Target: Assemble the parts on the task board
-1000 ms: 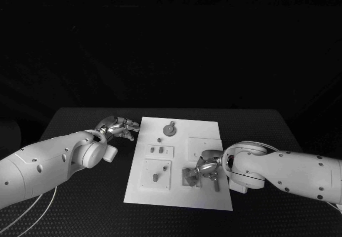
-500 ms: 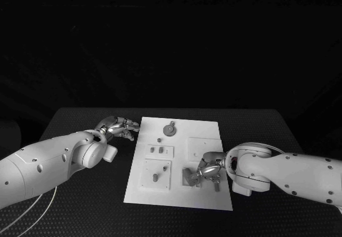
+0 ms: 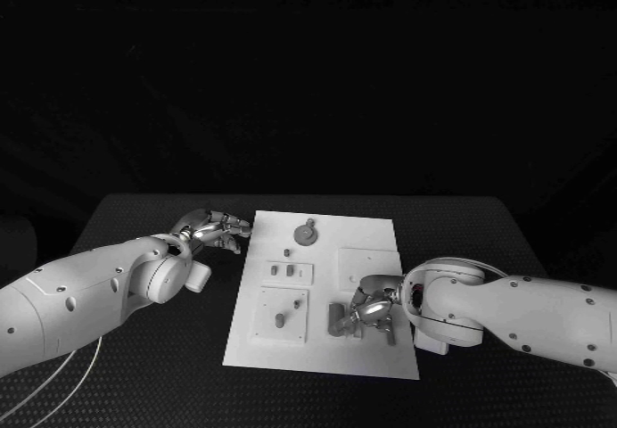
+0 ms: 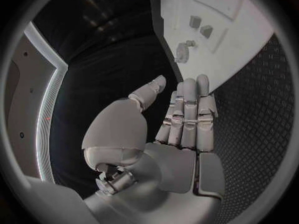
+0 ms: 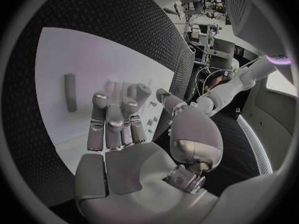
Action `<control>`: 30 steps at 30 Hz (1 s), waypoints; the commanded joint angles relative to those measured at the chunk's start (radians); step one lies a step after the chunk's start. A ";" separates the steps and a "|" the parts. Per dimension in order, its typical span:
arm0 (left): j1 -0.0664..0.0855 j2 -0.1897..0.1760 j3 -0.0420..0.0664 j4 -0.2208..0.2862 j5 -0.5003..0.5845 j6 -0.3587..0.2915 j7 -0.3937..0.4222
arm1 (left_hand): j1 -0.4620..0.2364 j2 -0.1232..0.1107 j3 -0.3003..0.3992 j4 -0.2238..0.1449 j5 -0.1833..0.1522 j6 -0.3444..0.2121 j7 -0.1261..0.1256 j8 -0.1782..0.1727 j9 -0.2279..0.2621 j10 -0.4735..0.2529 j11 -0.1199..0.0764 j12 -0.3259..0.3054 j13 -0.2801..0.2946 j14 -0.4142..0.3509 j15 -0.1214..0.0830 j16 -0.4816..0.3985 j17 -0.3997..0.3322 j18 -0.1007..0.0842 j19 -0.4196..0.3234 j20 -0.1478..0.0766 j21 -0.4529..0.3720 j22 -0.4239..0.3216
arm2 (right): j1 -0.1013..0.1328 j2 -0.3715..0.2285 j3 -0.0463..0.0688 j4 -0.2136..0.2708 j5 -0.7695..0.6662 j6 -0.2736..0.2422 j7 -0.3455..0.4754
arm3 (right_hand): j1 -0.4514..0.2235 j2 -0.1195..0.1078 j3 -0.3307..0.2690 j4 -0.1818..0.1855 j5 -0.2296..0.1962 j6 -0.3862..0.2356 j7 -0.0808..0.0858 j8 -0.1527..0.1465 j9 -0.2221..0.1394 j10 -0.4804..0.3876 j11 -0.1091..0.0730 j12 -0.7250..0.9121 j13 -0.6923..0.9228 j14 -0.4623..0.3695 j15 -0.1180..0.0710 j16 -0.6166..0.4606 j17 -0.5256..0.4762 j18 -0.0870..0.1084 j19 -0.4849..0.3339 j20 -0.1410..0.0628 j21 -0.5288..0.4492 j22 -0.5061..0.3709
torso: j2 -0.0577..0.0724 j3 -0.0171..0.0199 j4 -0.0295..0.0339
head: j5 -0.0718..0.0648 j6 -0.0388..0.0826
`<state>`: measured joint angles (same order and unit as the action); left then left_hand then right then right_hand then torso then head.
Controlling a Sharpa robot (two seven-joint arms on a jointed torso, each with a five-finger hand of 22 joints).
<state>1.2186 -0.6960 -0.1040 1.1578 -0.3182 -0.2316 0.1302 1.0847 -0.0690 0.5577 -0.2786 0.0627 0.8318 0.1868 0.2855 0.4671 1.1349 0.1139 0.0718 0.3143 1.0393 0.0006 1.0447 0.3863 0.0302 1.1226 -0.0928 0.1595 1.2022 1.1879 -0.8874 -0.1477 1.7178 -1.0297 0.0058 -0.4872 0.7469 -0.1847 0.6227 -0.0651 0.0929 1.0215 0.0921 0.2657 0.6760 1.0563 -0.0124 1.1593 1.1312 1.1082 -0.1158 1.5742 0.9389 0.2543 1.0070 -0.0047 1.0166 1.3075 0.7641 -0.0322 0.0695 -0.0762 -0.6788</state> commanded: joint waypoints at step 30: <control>0.000 -0.002 0.000 0.003 0.006 0.013 0.005 | -0.012 0.001 -0.001 0.006 0.006 -0.002 0.006 0.007 -0.001 -0.005 0.001 0.000 -0.002 0.007 0.004 -0.007 0.002 0.013 0.009 -0.002 -0.008 0.003 | -0.001 0.043 0.000 -0.037 -0.242 0.008 -0.019 | 0.106 0.154 -0.015 -0.190 0.002 0.081 -0.023 0.014 0.002 0.048 -0.026 0.031 -0.024 0.075 -0.015 0.014 0.028 0.008 0.026 0.002 0.005 0.007 | 0.000 0.0008 -0.0004 | -0.003 0.002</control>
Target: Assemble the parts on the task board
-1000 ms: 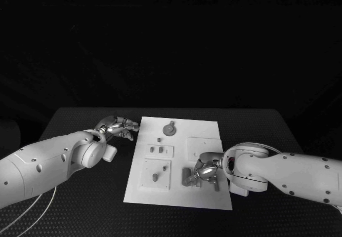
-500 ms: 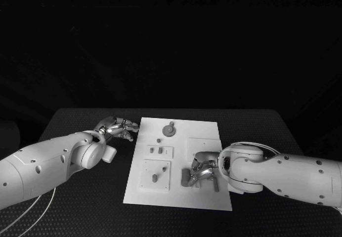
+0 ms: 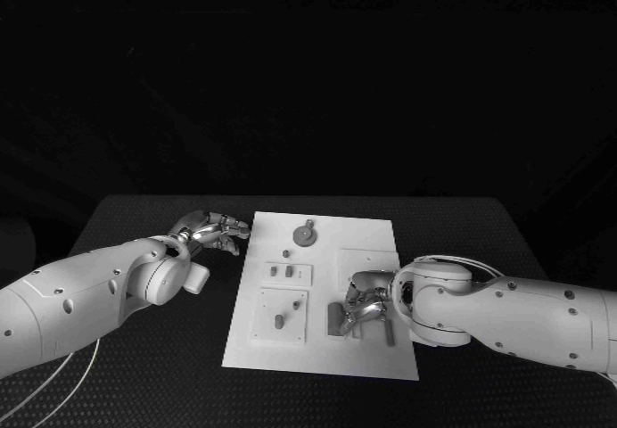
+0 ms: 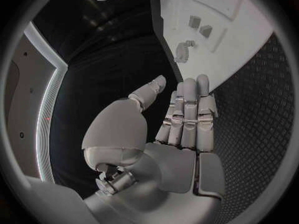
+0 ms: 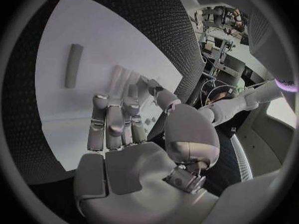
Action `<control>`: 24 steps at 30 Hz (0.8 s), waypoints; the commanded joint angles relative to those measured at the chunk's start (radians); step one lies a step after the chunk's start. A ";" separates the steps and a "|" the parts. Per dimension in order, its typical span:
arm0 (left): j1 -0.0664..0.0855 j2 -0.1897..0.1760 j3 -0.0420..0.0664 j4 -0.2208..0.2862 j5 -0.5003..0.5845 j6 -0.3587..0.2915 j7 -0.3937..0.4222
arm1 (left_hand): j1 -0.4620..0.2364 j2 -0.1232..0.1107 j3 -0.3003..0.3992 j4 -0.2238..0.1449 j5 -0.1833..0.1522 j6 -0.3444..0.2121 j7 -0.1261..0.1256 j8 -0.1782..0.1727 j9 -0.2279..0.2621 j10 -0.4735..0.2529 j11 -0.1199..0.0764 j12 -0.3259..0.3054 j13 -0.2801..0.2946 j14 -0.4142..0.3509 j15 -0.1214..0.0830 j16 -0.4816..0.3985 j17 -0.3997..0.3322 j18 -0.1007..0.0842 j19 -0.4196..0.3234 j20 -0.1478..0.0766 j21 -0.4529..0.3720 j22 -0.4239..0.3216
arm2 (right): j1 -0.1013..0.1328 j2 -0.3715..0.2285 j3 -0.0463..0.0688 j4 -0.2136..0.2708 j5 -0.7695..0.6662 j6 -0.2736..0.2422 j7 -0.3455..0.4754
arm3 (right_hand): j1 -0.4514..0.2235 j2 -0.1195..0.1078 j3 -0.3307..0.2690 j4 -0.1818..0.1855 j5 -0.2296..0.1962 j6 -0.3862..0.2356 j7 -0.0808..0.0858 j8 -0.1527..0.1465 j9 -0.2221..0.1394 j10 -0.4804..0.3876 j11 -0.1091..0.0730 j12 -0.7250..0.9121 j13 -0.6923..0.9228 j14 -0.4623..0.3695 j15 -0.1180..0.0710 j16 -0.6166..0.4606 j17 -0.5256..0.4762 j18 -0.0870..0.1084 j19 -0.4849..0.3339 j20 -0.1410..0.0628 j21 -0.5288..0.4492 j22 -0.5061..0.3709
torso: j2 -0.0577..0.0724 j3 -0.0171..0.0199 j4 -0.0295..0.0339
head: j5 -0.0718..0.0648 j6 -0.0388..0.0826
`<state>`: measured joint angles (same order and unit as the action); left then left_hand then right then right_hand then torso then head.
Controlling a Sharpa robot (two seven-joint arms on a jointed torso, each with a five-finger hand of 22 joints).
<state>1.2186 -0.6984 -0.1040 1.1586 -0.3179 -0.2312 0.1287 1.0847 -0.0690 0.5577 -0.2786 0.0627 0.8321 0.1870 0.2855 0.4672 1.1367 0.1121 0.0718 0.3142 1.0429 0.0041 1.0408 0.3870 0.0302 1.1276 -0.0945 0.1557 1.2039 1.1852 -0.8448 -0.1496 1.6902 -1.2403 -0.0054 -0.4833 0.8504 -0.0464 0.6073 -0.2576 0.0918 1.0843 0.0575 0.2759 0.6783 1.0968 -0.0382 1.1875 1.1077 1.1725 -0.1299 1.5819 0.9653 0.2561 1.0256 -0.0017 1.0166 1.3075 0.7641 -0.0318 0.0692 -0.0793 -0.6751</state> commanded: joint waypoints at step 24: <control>0.000 0.000 0.000 0.000 0.005 0.012 0.005 | -0.012 0.001 0.000 0.006 0.006 -0.001 0.006 0.008 -0.001 -0.007 0.003 0.001 -0.001 0.004 0.000 -0.004 0.002 0.013 0.005 0.000 -0.005 0.002 | 0.002 -0.064 0.005 0.015 0.032 -0.026 0.005 | -0.062 -0.215 0.047 0.178 0.001 0.018 0.012 -0.009 -0.002 0.004 0.000 0.001 -0.004 -0.003 -0.006 0.006 -0.027 0.006 0.016 -0.011 -0.005 0.006 | 0.000 0.0005 -0.0001 | -0.004 0.000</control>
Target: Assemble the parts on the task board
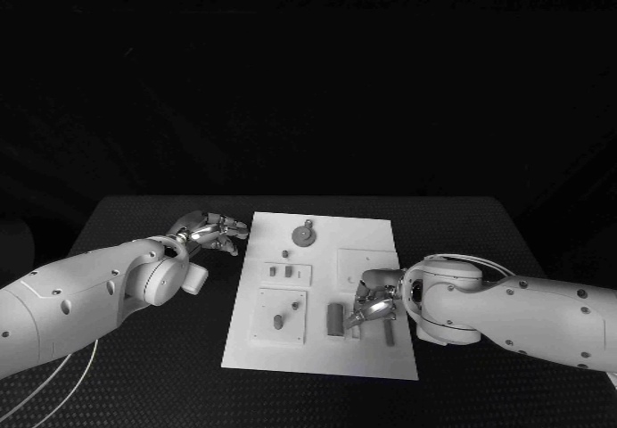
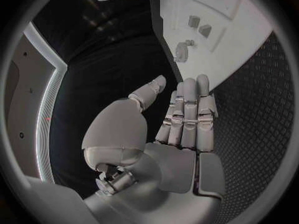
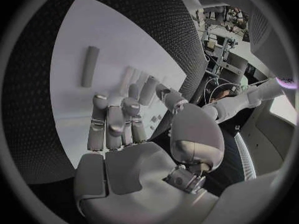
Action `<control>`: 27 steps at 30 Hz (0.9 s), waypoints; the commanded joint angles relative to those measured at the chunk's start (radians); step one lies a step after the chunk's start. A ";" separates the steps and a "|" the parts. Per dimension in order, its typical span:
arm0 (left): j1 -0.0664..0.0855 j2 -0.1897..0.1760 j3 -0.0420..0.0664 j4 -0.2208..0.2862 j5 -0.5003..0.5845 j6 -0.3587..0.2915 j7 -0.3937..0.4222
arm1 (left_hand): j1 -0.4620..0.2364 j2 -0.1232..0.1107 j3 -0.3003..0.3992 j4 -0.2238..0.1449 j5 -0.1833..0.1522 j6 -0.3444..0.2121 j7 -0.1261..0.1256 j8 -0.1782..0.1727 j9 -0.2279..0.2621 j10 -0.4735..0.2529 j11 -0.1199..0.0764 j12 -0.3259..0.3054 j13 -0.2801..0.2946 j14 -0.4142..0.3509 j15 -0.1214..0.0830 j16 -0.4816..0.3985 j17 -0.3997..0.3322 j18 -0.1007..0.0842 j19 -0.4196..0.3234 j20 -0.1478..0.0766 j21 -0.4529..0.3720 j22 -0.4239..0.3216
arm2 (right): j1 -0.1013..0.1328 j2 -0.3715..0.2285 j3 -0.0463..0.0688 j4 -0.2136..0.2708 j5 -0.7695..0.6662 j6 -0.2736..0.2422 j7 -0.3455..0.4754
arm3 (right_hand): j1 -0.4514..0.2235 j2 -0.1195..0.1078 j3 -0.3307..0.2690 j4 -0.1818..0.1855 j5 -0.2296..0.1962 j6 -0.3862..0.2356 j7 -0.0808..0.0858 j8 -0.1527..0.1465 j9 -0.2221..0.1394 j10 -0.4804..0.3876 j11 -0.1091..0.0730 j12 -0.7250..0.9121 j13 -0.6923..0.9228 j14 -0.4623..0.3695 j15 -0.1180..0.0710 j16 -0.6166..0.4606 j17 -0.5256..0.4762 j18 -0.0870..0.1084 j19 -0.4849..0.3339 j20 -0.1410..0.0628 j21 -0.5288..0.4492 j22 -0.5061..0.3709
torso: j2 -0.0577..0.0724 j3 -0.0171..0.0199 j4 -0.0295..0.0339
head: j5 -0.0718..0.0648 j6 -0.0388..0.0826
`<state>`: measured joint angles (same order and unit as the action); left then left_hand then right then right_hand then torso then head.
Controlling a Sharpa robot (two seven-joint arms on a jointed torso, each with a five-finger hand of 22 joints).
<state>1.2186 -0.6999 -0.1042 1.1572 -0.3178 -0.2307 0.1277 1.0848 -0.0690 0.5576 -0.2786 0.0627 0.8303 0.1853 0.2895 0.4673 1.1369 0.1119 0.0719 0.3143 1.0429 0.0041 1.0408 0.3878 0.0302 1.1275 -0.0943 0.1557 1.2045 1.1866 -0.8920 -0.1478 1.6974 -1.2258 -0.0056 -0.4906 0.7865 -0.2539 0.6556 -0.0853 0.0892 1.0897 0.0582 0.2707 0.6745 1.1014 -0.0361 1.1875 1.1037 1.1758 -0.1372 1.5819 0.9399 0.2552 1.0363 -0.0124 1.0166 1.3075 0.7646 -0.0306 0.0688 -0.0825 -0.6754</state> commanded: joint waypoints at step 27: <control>0.001 -0.002 0.000 0.006 0.005 0.011 0.008 | -0.014 0.000 -0.001 0.007 0.005 0.002 0.007 0.006 -0.001 -0.005 0.003 0.002 -0.001 0.004 0.000 -0.004 0.003 0.013 0.005 0.000 -0.006 0.002 | -0.005 -0.161 -0.010 0.015 0.038 0.050 -0.066 | 0.009 0.062 -0.029 0.001 0.003 0.007 0.013 -0.001 0.014 -0.001 -0.001 0.006 0.001 -0.006 0.007 0.010 0.003 0.007 -0.006 0.002 -0.003 0.014 | -0.001 -0.0015 -0.0004 | -0.022 -0.003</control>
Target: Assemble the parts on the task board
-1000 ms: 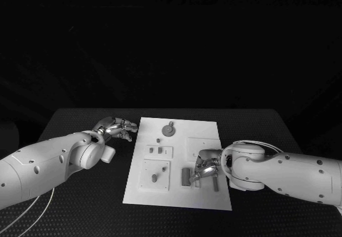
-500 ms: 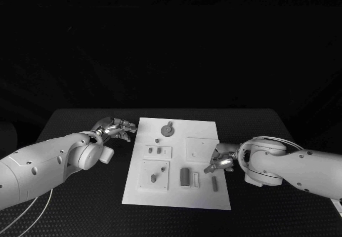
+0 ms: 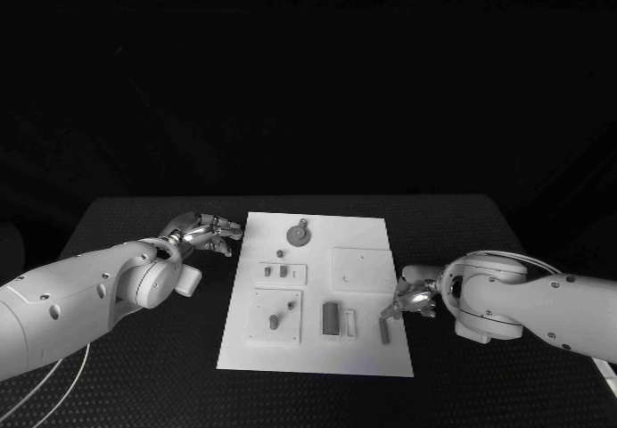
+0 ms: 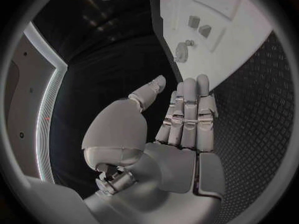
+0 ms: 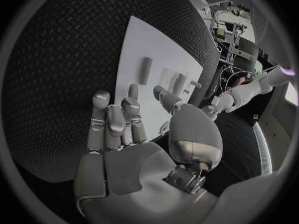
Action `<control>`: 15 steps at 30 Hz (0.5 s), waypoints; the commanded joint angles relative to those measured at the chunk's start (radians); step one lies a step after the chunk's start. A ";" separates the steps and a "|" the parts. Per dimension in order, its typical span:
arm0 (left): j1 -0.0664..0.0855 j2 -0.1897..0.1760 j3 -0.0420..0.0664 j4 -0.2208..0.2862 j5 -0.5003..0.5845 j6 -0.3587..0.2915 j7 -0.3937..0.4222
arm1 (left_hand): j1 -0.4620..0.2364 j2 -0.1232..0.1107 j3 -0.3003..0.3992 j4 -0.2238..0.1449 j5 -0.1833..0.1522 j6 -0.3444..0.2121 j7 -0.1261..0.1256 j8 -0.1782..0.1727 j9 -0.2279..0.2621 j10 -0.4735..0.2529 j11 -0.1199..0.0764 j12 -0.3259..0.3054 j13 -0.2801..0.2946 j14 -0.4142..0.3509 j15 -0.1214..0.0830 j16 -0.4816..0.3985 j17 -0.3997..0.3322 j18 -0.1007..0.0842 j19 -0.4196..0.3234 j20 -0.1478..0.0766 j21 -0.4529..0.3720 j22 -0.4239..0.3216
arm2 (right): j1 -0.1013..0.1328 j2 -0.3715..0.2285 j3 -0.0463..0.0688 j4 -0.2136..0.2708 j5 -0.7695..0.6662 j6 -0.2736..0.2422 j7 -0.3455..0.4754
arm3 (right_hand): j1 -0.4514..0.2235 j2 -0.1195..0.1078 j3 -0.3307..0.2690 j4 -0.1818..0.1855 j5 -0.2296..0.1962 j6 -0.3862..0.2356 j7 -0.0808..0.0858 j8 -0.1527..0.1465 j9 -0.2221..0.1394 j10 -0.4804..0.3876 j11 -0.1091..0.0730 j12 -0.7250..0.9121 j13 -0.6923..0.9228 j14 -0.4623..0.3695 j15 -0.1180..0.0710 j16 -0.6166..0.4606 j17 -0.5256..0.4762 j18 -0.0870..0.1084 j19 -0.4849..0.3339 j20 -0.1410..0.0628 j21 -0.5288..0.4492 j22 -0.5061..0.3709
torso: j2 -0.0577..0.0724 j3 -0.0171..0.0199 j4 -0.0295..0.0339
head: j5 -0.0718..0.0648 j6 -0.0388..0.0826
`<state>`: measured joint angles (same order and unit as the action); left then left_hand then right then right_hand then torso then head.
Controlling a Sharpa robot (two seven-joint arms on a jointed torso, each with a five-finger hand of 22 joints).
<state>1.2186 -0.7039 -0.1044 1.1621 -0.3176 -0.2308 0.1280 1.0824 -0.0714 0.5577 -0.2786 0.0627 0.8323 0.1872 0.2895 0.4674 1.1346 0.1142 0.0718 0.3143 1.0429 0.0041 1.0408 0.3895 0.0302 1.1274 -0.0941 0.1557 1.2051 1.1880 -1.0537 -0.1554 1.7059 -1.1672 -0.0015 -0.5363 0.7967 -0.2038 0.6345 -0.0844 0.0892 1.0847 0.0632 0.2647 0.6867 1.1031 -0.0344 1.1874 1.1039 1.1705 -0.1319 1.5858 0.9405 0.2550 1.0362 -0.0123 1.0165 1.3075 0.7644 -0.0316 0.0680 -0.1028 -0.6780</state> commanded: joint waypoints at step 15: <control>0.001 -0.002 0.000 0.005 0.005 0.014 0.006 | -0.013 0.002 -0.001 0.007 0.005 0.000 0.004 0.006 -0.001 -0.003 0.000 0.002 -0.001 0.004 0.000 -0.005 0.001 0.013 0.006 -0.001 -0.006 0.002 | -0.065 0.051 -0.008 0.001 -0.066 0.022 -0.013 | -0.012 0.015 -0.012 0.006 0.004 0.016 0.006 0.005 0.002 -0.001 -0.004 0.006 0.001 0.002 0.000 0.008 0.007 0.007 -0.007 0.002 -0.002 0.015 | 0.000 -0.0006 0.0016 | -0.005 -0.003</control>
<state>1.2187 -0.7062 -0.1045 1.1633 -0.3175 -0.2301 0.1277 1.0771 -0.0695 0.5577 -0.2786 0.0627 0.8321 0.1871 0.2895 0.4674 1.1347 0.1141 0.0718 0.3143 1.0429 0.0041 1.0408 0.3893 0.0302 1.1259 -0.0926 0.1557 1.2058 1.1311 -1.0085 -0.1597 1.7110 -1.1933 0.0213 -0.5506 0.7886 -0.1958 0.6290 -0.0787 0.0892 1.1024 0.0706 0.2768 0.6884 1.1064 -0.0340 1.1874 1.1040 1.1708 -0.1311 1.5895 0.9462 0.2549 1.0361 -0.0122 1.0165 1.3075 0.7639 -0.0323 0.0688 -0.1071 -0.6799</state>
